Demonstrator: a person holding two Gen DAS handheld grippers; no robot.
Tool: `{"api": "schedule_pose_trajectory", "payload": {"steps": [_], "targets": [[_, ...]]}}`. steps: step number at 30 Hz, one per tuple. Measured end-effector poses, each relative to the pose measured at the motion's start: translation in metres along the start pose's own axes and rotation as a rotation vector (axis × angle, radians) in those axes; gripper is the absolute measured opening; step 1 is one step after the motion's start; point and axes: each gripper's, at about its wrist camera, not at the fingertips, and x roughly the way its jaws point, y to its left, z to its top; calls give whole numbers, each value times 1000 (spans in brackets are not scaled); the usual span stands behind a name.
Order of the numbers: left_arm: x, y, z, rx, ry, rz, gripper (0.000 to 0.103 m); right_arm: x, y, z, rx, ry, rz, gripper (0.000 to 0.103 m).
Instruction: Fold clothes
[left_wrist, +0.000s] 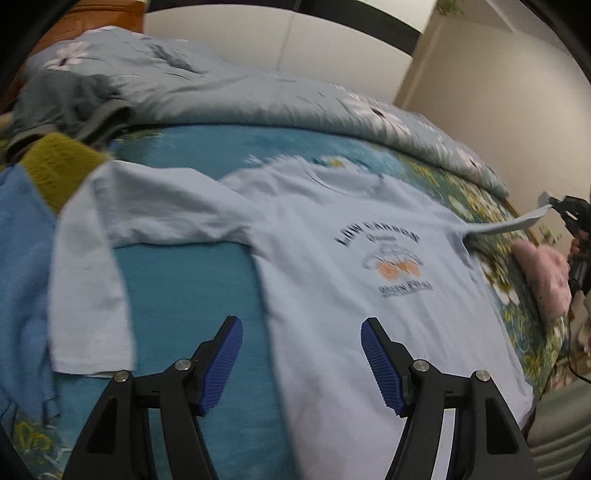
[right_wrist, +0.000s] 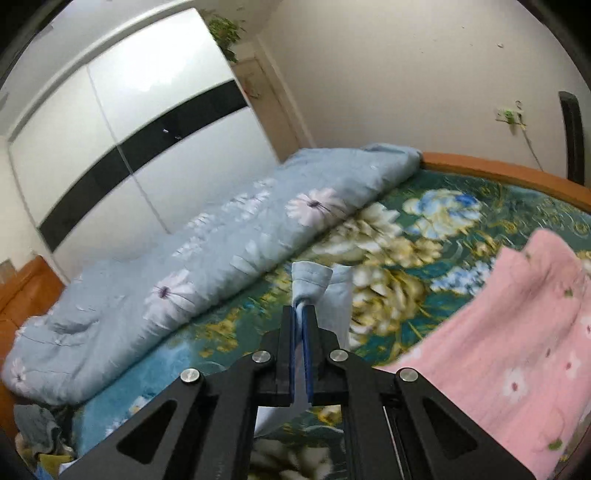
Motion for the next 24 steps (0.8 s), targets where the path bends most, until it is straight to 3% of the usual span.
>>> {"api": "schedule_pose_trajectory", "payload": {"steps": [3, 9, 13, 16, 18, 24], "targets": [[-14, 24, -1, -52, -33, 21, 70, -13, 41, 7, -68, -30, 57, 4], [-38, 63, -6, -121, -78, 53, 70, -24, 192, -14, -362, -10, 206, 5], [-50, 83, -9, -157, -94, 67, 70, -17, 278, -66, -518, 62, 312, 5], [-58, 97, -13, -180, -102, 78, 70, -1, 329, -124, -545, 161, 395, 5], [-62, 104, -15, -192, -103, 89, 70, 12, 348, -163, -537, 235, 437, 5], [-65, 121, -23, -222, -82, 120, 71, 42, 375, -271, -575, 447, 452, 5]]}}
